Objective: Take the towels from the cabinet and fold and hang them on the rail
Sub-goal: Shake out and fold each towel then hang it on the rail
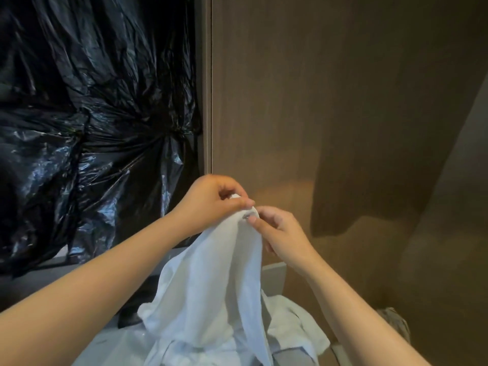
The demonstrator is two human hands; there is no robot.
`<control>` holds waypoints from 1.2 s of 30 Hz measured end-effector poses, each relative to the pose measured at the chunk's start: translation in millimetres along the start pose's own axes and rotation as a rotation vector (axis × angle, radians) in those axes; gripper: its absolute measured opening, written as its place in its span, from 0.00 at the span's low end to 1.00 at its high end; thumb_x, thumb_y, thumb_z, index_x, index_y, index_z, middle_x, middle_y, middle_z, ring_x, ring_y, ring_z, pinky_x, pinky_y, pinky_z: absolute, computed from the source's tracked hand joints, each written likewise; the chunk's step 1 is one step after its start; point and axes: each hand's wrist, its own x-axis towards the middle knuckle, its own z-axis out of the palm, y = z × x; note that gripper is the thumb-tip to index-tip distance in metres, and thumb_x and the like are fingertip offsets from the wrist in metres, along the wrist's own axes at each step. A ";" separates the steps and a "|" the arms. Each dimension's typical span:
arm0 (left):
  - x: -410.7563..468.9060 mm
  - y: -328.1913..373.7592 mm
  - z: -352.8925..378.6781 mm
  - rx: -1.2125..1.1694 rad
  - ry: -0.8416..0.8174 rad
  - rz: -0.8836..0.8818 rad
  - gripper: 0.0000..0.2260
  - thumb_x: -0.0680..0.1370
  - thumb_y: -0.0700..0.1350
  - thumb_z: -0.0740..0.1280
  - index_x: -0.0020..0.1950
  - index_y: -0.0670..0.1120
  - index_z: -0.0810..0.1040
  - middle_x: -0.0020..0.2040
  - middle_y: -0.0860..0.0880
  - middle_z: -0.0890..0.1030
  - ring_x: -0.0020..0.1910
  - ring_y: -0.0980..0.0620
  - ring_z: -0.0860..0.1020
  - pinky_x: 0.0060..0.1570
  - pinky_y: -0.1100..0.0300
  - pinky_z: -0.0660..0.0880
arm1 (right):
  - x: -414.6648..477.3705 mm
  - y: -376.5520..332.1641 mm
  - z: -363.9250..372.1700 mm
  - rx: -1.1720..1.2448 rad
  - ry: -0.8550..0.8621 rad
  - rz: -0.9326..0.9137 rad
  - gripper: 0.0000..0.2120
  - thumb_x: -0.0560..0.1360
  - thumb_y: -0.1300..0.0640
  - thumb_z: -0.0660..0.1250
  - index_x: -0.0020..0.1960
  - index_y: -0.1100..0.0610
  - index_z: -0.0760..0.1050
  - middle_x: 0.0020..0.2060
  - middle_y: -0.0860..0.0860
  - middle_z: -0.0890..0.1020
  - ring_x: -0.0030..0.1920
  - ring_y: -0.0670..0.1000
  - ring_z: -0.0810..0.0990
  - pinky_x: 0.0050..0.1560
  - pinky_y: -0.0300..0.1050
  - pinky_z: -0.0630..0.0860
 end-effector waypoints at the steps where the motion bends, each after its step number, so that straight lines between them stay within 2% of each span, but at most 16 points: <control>1: -1.3 -0.5 0.8 -0.010 0.010 -0.008 0.04 0.73 0.50 0.74 0.41 0.51 0.85 0.34 0.56 0.81 0.31 0.62 0.75 0.33 0.71 0.70 | 0.4 1.0 1.1 -0.012 0.015 -0.009 0.07 0.80 0.57 0.65 0.46 0.55 0.81 0.28 0.40 0.76 0.27 0.40 0.71 0.30 0.34 0.66; 5: -14.7 -13.7 -1.5 -0.152 0.001 -0.190 0.08 0.71 0.50 0.76 0.47 0.53 0.83 0.42 0.53 0.84 0.40 0.59 0.82 0.41 0.68 0.78 | 1.3 7.1 -0.7 -0.033 0.076 -0.001 0.10 0.80 0.55 0.65 0.44 0.58 0.81 0.35 0.51 0.80 0.36 0.44 0.75 0.37 0.39 0.69; 8: -37.3 -29.9 -0.3 -0.150 -0.109 -0.293 0.06 0.72 0.50 0.75 0.47 0.51 0.83 0.43 0.51 0.85 0.41 0.54 0.84 0.45 0.60 0.82 | 0.6 9.5 -6.7 -0.026 0.120 0.038 0.11 0.81 0.53 0.63 0.46 0.56 0.82 0.40 0.52 0.82 0.40 0.51 0.79 0.42 0.44 0.73; 13: -55.2 -40.7 6.4 -0.174 0.058 -0.315 0.02 0.74 0.48 0.73 0.43 0.52 0.85 0.40 0.54 0.85 0.40 0.55 0.84 0.44 0.60 0.82 | 0.2 2.4 -14.5 -0.071 0.086 0.033 0.14 0.80 0.51 0.64 0.44 0.59 0.81 0.41 0.58 0.82 0.45 0.61 0.79 0.46 0.57 0.77; 15: -54.9 -38.6 9.9 -0.178 0.092 -0.296 0.02 0.73 0.48 0.74 0.42 0.52 0.85 0.39 0.52 0.85 0.39 0.52 0.83 0.42 0.58 0.81 | 0.3 -4.8 -14.7 -0.102 0.071 0.021 0.13 0.78 0.49 0.65 0.44 0.57 0.82 0.40 0.56 0.82 0.43 0.58 0.79 0.42 0.52 0.77; 18: -52.1 -34.0 15.5 -0.188 0.120 -0.264 0.02 0.73 0.48 0.75 0.41 0.50 0.85 0.38 0.48 0.84 0.39 0.47 0.82 0.42 0.52 0.79 | 1.8 -15.5 -15.0 -0.159 0.080 -0.021 0.13 0.78 0.48 0.66 0.42 0.57 0.80 0.34 0.52 0.80 0.35 0.48 0.77 0.34 0.33 0.71; 23: -51.0 -36.4 16.6 -0.249 0.024 -0.259 0.04 0.73 0.50 0.73 0.46 0.52 0.84 0.43 0.53 0.85 0.45 0.53 0.83 0.49 0.57 0.81 | -1.7 -15.9 -18.6 -0.181 0.213 -0.022 0.13 0.80 0.51 0.63 0.42 0.57 0.77 0.34 0.48 0.77 0.36 0.41 0.75 0.35 0.28 0.70; 28: -72.0 -65.2 11.6 -0.133 0.063 -0.272 0.02 0.77 0.49 0.69 0.47 0.55 0.82 0.43 0.57 0.84 0.44 0.63 0.80 0.44 0.74 0.74 | -4.6 -6.4 -38.8 -0.182 0.243 -0.011 0.10 0.81 0.53 0.61 0.44 0.53 0.77 0.37 0.45 0.79 0.38 0.38 0.76 0.37 0.27 0.70; 31: -93.0 -90.6 6.8 -0.087 0.034 -0.381 0.02 0.76 0.49 0.70 0.47 0.53 0.83 0.43 0.56 0.84 0.43 0.63 0.80 0.41 0.73 0.74 | -6.9 1.0 -48.3 -0.173 0.241 0.027 0.10 0.81 0.51 0.61 0.46 0.51 0.79 0.39 0.45 0.81 0.41 0.41 0.78 0.40 0.30 0.73; 33: -107.2 -105.6 7.7 -0.075 -0.014 -0.468 0.02 0.76 0.49 0.71 0.47 0.53 0.83 0.43 0.56 0.84 0.43 0.61 0.81 0.40 0.72 0.73 | -8.2 5.7 -51.6 -0.172 0.253 0.047 0.11 0.81 0.51 0.61 0.46 0.53 0.80 0.41 0.48 0.82 0.44 0.47 0.79 0.43 0.38 0.74; 36: -122.1 -122.0 13.3 -0.081 -0.016 -0.567 0.02 0.76 0.48 0.71 0.46 0.52 0.83 0.42 0.55 0.85 0.43 0.58 0.81 0.43 0.65 0.75 | -9.8 8.3 -52.3 -0.165 0.251 0.062 0.11 0.81 0.50 0.61 0.47 0.53 0.80 0.42 0.49 0.83 0.46 0.50 0.80 0.45 0.42 0.74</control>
